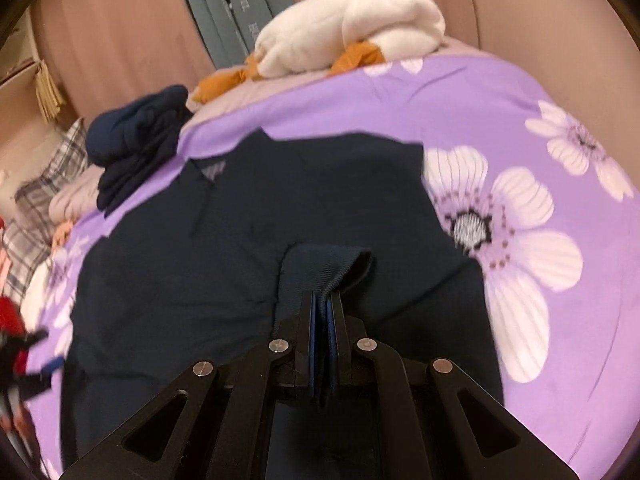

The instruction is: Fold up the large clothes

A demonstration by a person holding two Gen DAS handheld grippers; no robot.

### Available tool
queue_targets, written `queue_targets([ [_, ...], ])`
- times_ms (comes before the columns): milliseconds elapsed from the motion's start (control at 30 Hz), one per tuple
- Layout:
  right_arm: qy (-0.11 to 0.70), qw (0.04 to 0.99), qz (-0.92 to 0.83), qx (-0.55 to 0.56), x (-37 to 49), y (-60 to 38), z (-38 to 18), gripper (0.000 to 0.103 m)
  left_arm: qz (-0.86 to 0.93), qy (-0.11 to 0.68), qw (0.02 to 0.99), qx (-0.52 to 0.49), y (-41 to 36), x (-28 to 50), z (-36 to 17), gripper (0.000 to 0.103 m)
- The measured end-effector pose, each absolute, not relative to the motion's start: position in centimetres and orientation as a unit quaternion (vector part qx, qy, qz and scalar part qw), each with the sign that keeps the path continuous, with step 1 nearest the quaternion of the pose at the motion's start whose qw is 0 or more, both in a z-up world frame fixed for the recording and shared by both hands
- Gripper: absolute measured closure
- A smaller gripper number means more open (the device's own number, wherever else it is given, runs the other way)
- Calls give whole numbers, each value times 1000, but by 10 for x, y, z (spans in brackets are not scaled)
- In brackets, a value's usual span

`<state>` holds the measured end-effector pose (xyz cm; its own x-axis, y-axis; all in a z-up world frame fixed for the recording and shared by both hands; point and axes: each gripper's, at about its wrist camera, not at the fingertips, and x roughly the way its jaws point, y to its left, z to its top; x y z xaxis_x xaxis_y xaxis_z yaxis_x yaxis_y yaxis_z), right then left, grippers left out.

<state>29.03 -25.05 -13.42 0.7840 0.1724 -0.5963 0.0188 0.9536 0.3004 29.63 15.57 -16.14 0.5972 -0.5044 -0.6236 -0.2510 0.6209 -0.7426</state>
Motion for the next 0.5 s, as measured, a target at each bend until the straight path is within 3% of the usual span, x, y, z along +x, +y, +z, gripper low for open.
queue_targets([
  [133, 326, 931, 55, 158, 290, -258, -136, 96, -87, 434, 767, -464, 158, 322, -174, 38],
  [200, 324, 931, 57, 154, 293, -257, -134, 96, -75, 445, 765, -460, 157, 332, -177, 54],
  [267, 318, 935, 57, 147, 295, -257, -130, 96, -54, 453, 771, -445, 160, 340, -179, 83],
  [333, 301, 942, 54, 142, 293, -255, -122, 96, -43, 449, 776, -441, 165, 344, -178, 97],
  [500, 244, 960, 35, 131, 294, -254, -102, 97, -17, 421, 804, -419, 177, 341, -169, 94],
])
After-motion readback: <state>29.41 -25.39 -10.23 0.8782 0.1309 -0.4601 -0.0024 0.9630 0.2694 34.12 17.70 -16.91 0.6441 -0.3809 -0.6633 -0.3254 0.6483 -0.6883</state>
